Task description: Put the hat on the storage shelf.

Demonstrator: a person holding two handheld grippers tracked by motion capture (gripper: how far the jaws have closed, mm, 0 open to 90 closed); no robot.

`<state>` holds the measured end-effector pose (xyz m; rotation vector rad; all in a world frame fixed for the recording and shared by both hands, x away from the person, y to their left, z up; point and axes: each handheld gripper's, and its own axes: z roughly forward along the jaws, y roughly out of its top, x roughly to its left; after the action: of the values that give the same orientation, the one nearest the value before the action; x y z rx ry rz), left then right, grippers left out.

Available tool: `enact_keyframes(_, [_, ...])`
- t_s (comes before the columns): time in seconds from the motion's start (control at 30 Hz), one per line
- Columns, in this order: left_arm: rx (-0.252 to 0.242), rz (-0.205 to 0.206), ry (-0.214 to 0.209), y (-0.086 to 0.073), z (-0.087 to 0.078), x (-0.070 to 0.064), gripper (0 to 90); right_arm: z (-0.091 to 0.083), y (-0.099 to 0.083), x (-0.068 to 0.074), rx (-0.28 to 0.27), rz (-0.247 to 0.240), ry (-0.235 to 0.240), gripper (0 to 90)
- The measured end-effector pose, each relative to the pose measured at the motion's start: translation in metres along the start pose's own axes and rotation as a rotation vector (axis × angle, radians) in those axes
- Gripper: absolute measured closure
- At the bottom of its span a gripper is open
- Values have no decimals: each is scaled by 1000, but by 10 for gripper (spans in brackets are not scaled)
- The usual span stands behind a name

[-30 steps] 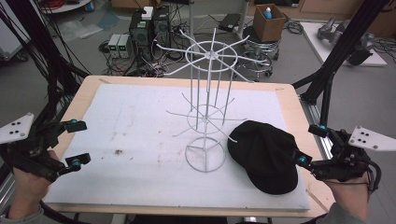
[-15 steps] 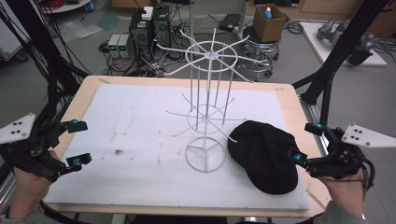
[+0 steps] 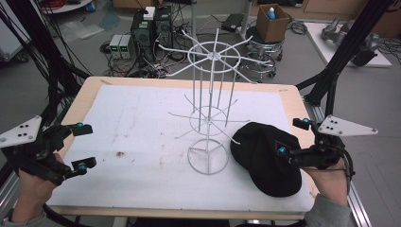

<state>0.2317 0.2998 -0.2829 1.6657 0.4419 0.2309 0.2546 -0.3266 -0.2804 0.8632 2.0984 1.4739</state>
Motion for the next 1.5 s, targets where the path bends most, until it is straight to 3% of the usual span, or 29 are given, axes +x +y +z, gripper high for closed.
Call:
enact_keyframes(0.33, [11,-16,7,-2,0,0,18,19,0,-4,36,-4,13,8])
enact_keyframes(0.6, [12,-23,10,-4,-2,-1,17,33,1,-7,53,-19,-3,8])
enact_keyframes(0.9, [22,-33,7,-7,1,1,18,70,-13,-19,177,-62,-16,8])
enact_keyframes(1.13, [30,-36,11,-8,3,1,18,90,-21,-34,231,-45,3,8])
enact_keyframes(1.2, [27,-38,10,-8,2,1,18,94,-23,-39,240,-21,14,9])
enact_keyframes(1.33, [21,-52,-14,-8,1,2,18,98,-27,-48,260,7,26,14])
enact_keyframes(1.5, [13,-62,-12,-8,-2,4,17,99,-33,-60,278,32,56,48])
